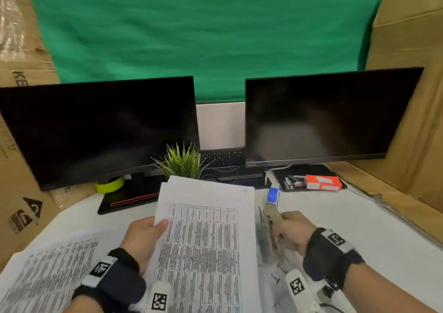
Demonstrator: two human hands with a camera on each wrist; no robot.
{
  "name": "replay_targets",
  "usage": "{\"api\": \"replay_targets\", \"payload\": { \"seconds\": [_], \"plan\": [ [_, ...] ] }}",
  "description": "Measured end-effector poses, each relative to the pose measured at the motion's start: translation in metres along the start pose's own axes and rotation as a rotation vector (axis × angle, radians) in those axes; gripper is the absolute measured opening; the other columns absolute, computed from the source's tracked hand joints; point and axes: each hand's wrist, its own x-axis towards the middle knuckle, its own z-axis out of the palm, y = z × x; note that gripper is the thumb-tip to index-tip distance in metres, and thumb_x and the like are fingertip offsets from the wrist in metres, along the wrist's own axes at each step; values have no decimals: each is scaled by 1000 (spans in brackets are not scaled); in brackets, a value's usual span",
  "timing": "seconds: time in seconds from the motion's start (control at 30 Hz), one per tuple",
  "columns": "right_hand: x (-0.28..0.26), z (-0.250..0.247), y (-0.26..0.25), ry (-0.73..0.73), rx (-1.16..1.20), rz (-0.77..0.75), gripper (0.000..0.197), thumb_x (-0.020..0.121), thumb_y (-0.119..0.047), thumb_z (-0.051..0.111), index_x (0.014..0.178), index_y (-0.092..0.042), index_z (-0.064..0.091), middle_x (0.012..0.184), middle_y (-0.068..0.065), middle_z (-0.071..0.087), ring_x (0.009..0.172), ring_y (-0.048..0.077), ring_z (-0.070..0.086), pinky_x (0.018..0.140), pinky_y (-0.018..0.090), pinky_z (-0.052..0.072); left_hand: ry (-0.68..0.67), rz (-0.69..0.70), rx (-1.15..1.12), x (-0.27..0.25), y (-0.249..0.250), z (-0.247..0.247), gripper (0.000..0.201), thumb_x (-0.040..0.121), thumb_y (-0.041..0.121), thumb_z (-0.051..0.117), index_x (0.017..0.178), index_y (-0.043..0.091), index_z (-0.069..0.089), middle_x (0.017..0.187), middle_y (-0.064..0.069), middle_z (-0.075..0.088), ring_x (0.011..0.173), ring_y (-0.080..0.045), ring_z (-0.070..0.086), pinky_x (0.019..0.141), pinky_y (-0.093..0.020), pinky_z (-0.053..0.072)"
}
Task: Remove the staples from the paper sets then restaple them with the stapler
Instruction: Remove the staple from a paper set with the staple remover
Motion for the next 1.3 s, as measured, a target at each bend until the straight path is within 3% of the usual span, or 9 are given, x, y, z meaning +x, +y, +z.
{"api": "replay_targets", "payload": {
  "seconds": [0.2, 0.33, 0.53, 0.7, 0.8, 0.9, 0.97, 1.07, 1.3],
  "plan": [
    [-32, -89, 0, 362, 115, -201, 22, 86, -4, 63, 105, -16, 61, 89, 12, 63, 75, 29, 53, 64, 39, 46, -196, -50, -11, 1, -17, 102, 20, 99, 4, 49, 105, 2, 68, 104, -16, 72, 97, -33, 68, 94, -48, 51],
    [-53, -129, 0, 483, 54, -290, 35, 85, -2, 63, 116, -17, 56, 91, 7, 62, 72, 23, 55, 57, 32, 45, -479, 127, 457, -7, -39, 154, 26, 90, 9, 51, 103, 27, 65, 112, -2, 71, 101, -24, 67, 91, -45, 54],
    [-71, -119, 15, 113, -290, -236, 40, 83, 5, 61, 109, -25, 53, 94, -4, 64, 77, 5, 61, 53, 17, 44, -828, 337, 1542, -22, -37, 155, 83, 86, 66, 48, 152, 42, 4, 162, 13, -2, 149, -33, -6, 117, -57, 10],
    [-48, -100, 45, -74, -637, -155, 32, 78, 2, 57, 108, -7, 62, 92, 6, 67, 74, 13, 60, 54, 14, 42, -909, 231, 1547, -29, -15, 117, 73, 90, 55, 53, 153, 36, 21, 161, 16, 3, 150, -20, 5, 120, -39, 15],
    [-37, -106, 59, -34, -467, -80, 22, 78, 4, 59, 99, 0, 64, 81, 13, 63, 64, 18, 56, 51, 21, 43, -828, 122, 1472, -27, 0, 86, 31, 86, 46, 61, 106, 24, 71, 119, 8, 62, 107, -15, 58, 88, -23, 39],
    [-35, -115, 74, 2, -254, 2, 7, 79, 7, 57, 80, 3, 63, 66, 15, 61, 60, 24, 53, 55, 31, 42, -582, 176, 1543, -27, 7, 85, 34, 83, 48, 59, 60, 24, 52, 63, 6, 50, 58, -15, 45, 59, -26, 37],
    [-37, -117, 82, 16, -85, 39, 10, 83, 9, 55, 77, 4, 61, 61, 15, 60, 56, 24, 52, 51, 31, 40, -518, 243, 1500, -29, 4, 104, 25, 87, 51, 55, 90, 28, 64, 96, 5, 64, 84, -13, 58, 76, -27, 47],
    [-41, -115, 89, 60, 83, 46, 8, 88, 6, 55, 86, 6, 63, 64, 17, 61, 56, 25, 55, 51, 31, 44, -627, 281, 1321, -29, -13, 147, 70, 88, 58, 54, 148, 29, 33, 156, 3, 31, 140, -17, 33, 115, -32, 27],
    [-32, -97, 62, -18, -721, -204, 27, 94, -29, 51, 121, -30, 49, 113, 2, 62, 88, 15, 60, 75, 22, 47, -752, 337, 1588, -35, -34, 231, 124, 69, 87, 47, 153, 21, -16, 160, 3, -22, 148, -22, -16, 117, -55, -9]
  ]
}}
